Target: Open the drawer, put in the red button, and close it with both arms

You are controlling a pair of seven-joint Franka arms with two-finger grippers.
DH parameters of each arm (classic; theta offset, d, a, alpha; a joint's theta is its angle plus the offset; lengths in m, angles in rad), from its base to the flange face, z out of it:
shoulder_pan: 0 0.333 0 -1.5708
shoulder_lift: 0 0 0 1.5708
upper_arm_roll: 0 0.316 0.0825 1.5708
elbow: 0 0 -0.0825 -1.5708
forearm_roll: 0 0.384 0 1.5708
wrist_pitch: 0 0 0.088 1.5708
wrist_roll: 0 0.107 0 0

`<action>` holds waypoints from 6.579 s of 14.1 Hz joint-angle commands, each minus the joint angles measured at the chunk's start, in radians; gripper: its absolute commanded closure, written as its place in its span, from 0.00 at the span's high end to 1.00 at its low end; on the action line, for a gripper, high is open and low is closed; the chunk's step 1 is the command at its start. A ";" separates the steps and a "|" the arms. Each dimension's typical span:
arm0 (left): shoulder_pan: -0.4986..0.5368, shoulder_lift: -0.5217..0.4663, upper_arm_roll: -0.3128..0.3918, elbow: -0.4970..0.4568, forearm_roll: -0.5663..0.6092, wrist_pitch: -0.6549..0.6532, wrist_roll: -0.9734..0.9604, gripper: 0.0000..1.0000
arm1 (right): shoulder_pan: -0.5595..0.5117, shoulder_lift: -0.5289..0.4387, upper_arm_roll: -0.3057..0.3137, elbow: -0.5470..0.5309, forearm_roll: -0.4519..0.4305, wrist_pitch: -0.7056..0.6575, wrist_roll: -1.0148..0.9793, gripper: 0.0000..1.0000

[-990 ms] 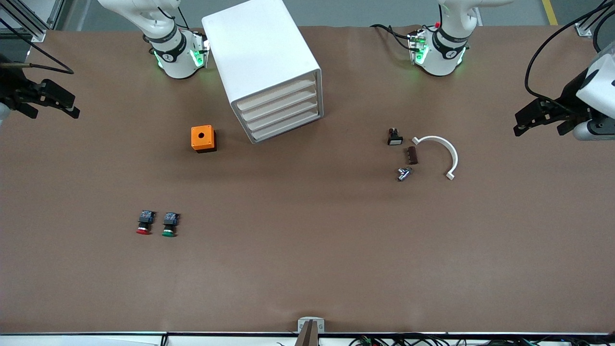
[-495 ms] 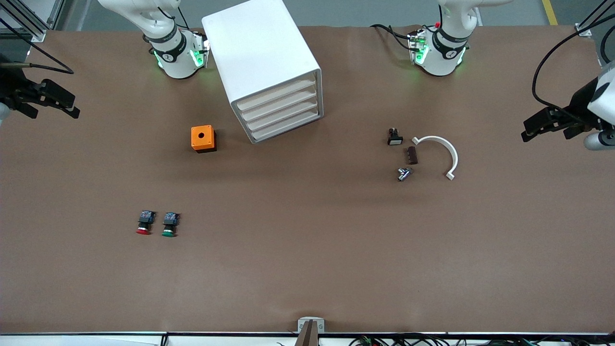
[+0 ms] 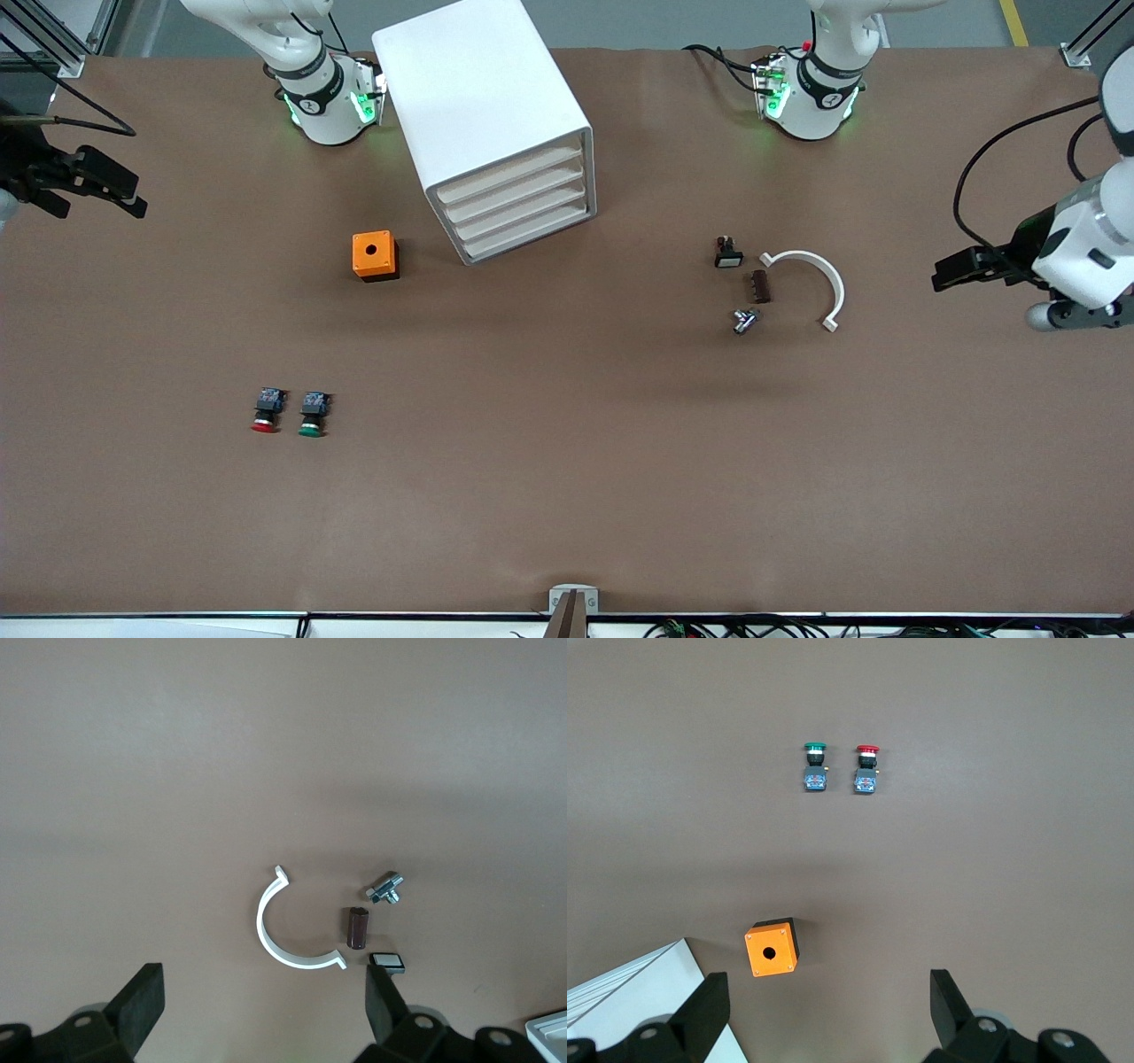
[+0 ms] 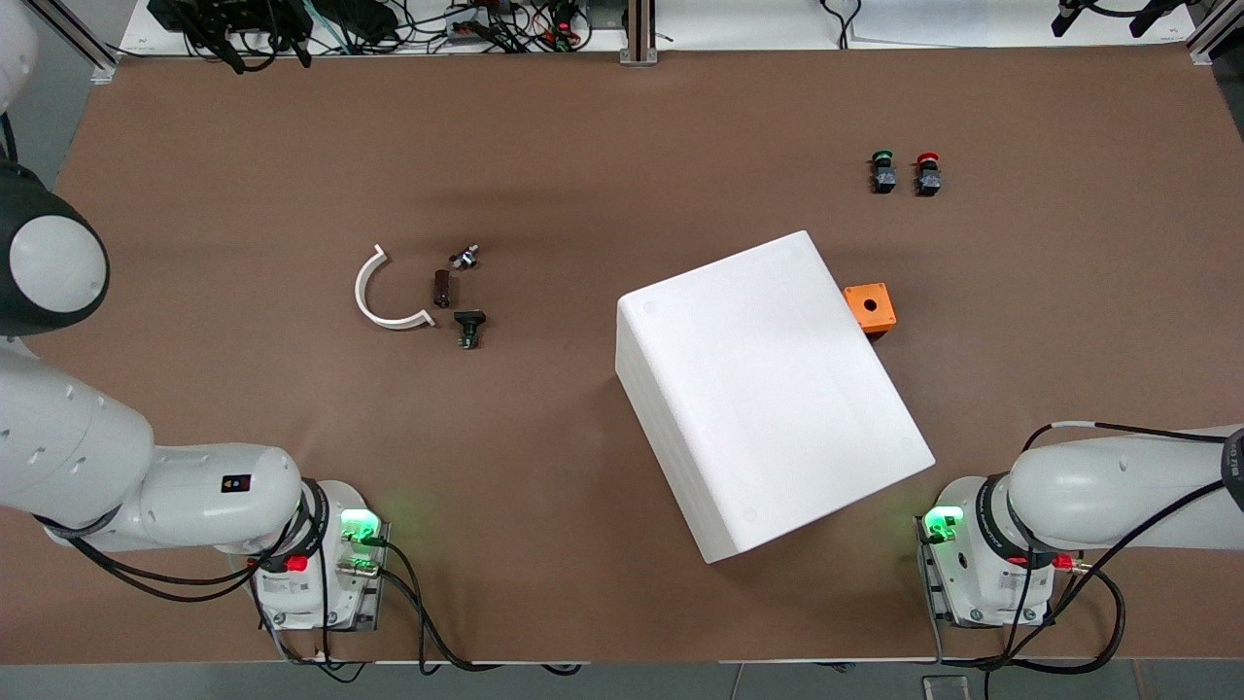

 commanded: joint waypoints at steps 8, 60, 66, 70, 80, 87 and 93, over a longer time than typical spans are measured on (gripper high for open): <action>-0.125 0.129 -0.011 0.026 -0.012 -0.010 -0.155 1.00 | -0.025 0.027 0.005 0.022 -0.010 -0.008 -0.002 1.00; -0.607 0.850 -0.132 0.258 -1.032 -0.178 -2.247 0.47 | -0.042 0.788 0.005 -0.107 0.090 0.860 -0.005 0.97; -0.624 0.856 -0.132 0.259 -1.032 -0.178 -2.236 0.17 | -0.053 0.787 0.004 -0.104 0.050 0.852 -0.011 0.40; -0.614 0.855 -0.132 0.259 -1.032 -0.178 -2.247 0.07 | -0.054 0.782 0.005 -0.104 0.050 0.844 -0.002 0.00; -0.505 0.853 -0.131 0.264 -1.034 -0.178 -2.245 0.08 | 0.017 0.563 0.013 -0.099 0.064 0.513 0.353 0.00; -0.406 0.849 -0.131 0.268 -1.046 -0.176 -2.247 0.10 | 0.252 0.396 0.014 -0.107 0.160 0.338 0.810 0.00; -0.376 0.847 -0.126 0.270 -1.046 -0.176 -2.247 0.14 | 0.557 0.377 0.013 -0.105 0.176 0.399 1.311 0.00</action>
